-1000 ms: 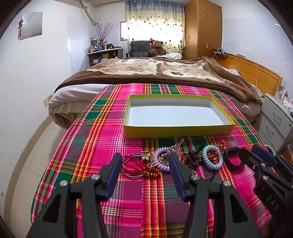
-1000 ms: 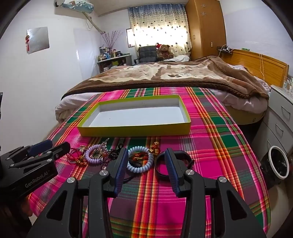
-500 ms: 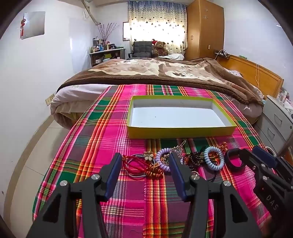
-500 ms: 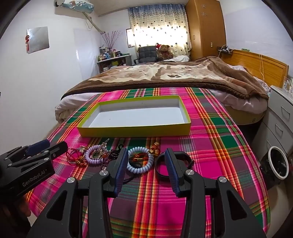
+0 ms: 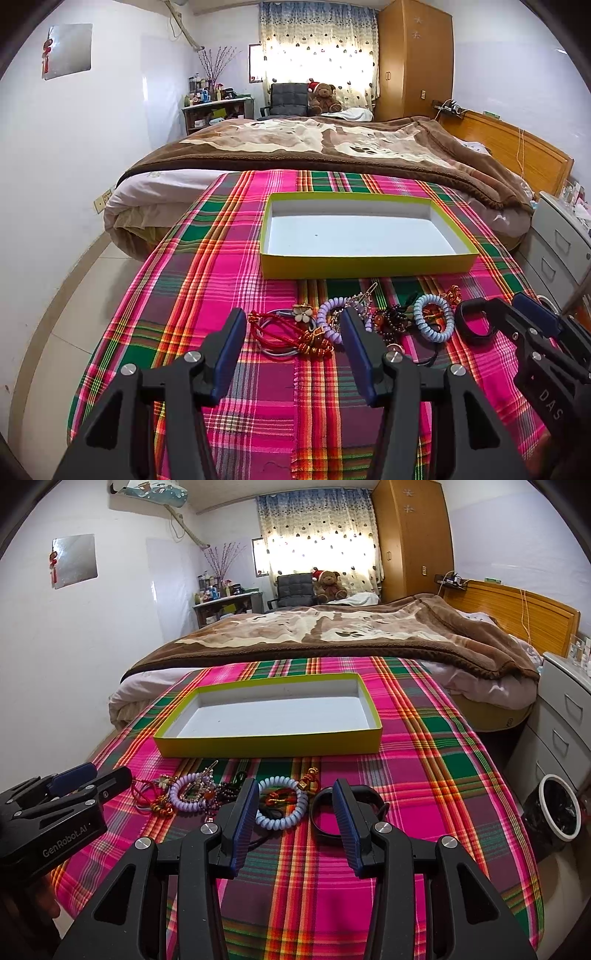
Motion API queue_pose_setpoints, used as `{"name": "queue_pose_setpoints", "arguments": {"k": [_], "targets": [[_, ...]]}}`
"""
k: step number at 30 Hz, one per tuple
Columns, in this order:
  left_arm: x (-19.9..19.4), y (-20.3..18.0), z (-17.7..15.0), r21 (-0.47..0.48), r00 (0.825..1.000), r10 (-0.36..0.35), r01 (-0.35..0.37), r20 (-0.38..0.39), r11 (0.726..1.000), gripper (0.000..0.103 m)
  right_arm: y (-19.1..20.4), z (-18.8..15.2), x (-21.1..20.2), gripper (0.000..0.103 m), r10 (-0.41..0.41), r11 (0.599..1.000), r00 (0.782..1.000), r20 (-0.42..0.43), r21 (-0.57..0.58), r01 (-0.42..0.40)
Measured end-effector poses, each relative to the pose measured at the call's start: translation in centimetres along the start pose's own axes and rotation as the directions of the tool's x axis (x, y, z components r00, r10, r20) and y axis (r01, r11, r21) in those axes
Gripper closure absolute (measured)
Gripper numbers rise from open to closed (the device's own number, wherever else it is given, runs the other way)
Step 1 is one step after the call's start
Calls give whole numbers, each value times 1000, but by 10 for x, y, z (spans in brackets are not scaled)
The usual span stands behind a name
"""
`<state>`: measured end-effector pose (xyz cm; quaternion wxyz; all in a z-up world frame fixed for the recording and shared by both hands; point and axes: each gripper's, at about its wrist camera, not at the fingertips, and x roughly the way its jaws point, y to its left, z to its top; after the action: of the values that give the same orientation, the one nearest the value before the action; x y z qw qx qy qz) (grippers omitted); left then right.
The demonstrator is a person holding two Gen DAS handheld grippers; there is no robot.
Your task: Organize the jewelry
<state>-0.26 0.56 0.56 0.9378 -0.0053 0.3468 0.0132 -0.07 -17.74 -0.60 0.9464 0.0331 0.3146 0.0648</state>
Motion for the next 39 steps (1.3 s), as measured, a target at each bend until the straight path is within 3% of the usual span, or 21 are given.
{"name": "queue_pose_setpoints", "arguments": {"k": [39], "targets": [[1, 2, -2, -3, 1000, 4, -4, 0, 1000, 48, -2, -1, -2, 61, -4, 1000, 1000, 0, 4, 4]]}}
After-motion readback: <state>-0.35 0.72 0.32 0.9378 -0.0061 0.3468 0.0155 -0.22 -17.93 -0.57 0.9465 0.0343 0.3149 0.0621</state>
